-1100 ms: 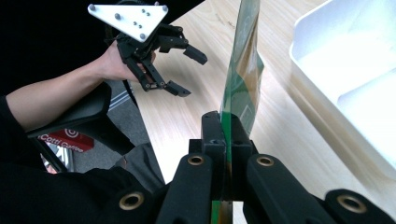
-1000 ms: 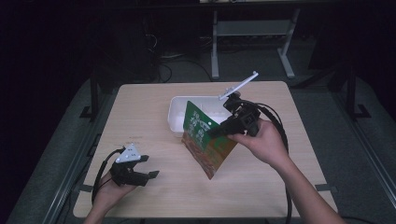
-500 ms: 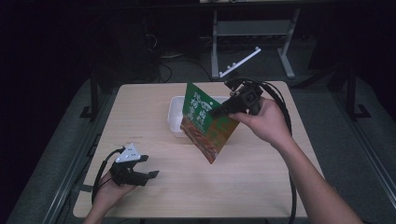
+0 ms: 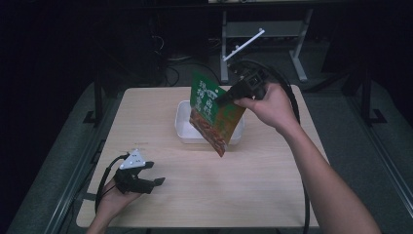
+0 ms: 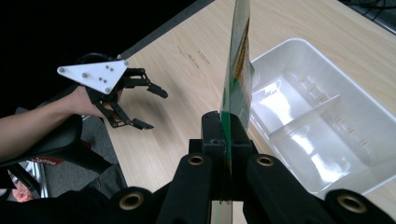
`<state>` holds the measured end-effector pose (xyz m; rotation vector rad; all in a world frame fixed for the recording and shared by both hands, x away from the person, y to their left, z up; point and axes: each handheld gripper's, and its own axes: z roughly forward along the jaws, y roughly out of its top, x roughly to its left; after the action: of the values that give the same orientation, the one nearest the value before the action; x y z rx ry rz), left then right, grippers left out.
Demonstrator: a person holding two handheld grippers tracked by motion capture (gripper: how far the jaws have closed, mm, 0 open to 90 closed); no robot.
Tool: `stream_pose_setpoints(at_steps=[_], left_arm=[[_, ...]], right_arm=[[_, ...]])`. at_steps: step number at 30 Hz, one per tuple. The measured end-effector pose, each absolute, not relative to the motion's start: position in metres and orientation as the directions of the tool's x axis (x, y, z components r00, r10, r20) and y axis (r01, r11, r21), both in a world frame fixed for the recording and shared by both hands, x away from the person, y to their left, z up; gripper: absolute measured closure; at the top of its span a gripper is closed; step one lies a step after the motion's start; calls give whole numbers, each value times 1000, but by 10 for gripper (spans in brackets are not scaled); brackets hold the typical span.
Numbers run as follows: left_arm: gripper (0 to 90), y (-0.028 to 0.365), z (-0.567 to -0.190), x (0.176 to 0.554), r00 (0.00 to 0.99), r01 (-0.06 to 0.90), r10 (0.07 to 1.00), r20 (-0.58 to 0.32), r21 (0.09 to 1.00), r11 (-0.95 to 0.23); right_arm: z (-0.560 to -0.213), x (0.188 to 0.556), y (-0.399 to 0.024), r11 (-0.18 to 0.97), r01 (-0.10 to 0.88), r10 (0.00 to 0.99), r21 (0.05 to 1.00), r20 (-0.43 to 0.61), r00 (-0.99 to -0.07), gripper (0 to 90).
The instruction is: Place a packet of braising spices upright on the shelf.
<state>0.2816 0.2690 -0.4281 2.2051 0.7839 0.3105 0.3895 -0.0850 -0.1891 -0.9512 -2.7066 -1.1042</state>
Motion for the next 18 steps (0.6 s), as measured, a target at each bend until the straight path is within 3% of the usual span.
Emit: stream_pose_setpoints(at_steps=[18], left_arm=[[257, 269, -428, 282, 783, 436, 622, -24, 733, -521]], right_arm=[[-182, 427, -66, 555, 586, 570, 590, 243, -785, 899]])
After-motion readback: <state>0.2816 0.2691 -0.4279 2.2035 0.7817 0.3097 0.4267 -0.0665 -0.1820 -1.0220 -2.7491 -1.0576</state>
